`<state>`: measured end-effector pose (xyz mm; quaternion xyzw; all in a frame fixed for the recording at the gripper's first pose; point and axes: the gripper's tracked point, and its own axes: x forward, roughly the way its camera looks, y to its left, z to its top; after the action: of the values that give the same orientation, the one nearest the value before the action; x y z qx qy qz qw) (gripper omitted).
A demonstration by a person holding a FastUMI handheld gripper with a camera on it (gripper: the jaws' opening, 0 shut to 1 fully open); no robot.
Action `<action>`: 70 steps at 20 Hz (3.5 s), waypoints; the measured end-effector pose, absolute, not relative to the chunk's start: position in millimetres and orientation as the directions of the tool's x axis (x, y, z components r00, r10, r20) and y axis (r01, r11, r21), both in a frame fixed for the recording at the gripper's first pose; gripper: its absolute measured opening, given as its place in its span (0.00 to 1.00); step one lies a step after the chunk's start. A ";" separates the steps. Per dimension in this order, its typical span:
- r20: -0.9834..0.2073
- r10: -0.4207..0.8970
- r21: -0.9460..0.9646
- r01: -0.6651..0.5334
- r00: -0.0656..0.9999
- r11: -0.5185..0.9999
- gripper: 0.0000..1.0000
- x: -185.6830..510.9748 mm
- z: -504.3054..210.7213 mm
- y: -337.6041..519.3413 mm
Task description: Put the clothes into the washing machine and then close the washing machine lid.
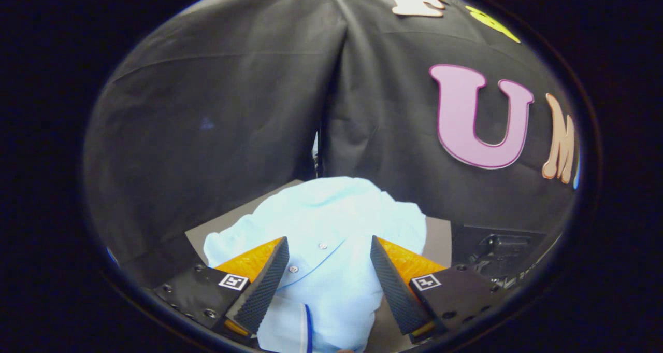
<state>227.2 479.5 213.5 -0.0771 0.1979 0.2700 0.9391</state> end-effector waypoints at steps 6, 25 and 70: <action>-0.522 0.462 -0.032 -0.557 0.717 0.830 0.98 223.7 179.3 488.1; -0.500 0.457 -0.053 -0.553 0.735 0.832 0.33 223.8 170.0 501.1; -0.457 -0.232 -0.197 0.156 0.859 0.968 0.26 278.9 130.7 71.5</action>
<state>278.9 71.5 130.7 -0.0765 0.2457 -0.1009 0.9610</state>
